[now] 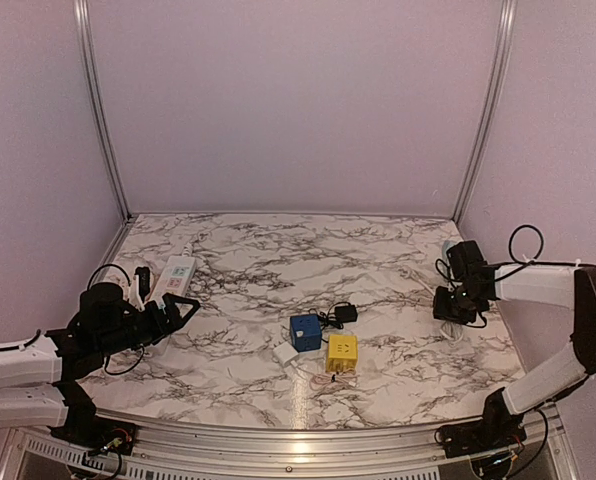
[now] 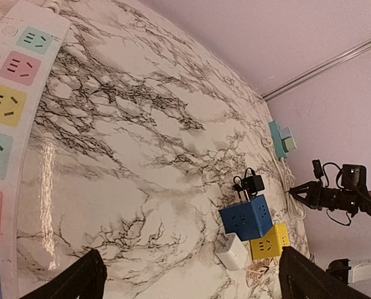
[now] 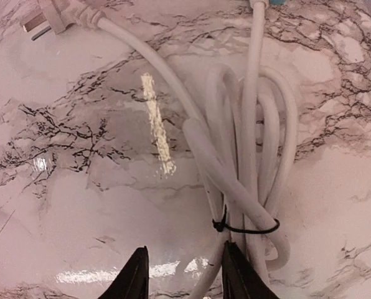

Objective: Insert the plug
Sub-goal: Move the socket to the corner of the board.

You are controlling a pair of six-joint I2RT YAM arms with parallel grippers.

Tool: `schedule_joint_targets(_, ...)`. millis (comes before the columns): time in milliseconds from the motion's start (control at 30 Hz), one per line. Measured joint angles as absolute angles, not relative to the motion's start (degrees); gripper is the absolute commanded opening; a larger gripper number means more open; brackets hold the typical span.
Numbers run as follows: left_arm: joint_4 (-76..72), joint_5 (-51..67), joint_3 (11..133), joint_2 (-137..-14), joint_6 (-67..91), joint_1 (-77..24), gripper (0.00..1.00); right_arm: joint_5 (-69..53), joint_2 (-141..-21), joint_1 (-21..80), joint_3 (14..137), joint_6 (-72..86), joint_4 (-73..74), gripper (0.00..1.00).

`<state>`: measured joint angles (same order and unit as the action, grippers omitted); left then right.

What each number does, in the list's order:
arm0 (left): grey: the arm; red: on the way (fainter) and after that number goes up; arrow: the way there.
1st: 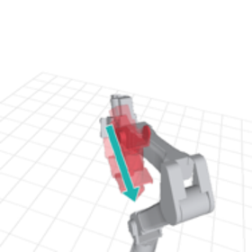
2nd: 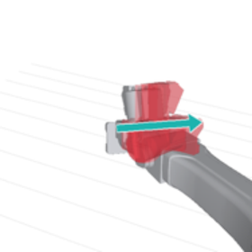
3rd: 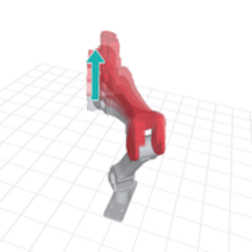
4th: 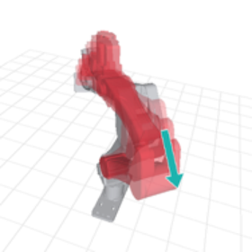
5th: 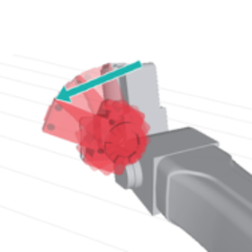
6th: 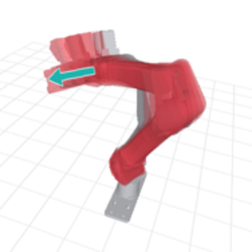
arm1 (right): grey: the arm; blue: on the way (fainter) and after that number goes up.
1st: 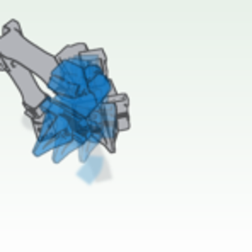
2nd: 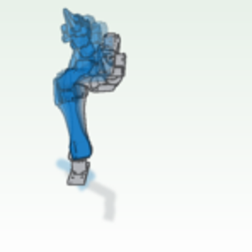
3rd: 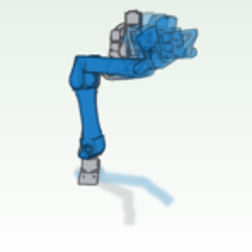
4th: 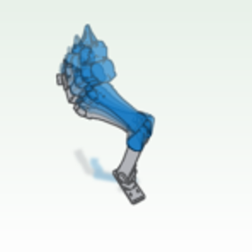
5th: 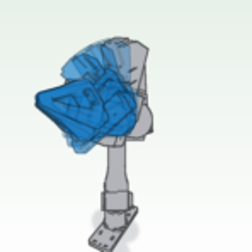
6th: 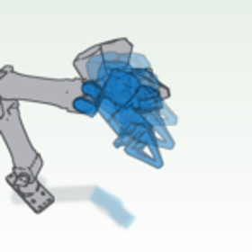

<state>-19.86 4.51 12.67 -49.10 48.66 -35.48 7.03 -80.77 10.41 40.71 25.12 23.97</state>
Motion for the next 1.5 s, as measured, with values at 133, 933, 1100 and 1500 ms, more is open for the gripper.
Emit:
schedule_joint_targets(133,-19.9,4.5,12.6,-49.0,48.7,-35.5,0.99,8.8,-80.7,10.3,40.8,25.2,25.1,0.34)
schedule_joint_targets(933,-20.9,5.0,12.6,-49.6,48.9,-35.5,0.99,24.7,-92.3,11.4,49.2,28.1,34.4,0.00)
schedule_joint_targets(1100,-20.9,5.0,12.6,-49.6,48.9,-35.5,0.99,29.8,-97.3,12.4,53.4,31.0,39.2,0.00)
schedule_joint_targets(1500,-20.8,5.0,12.7,-49.7,48.5,-35.5,0.99,38.9,-100.2,9.4,54.7,33.4,42.6,0.00)
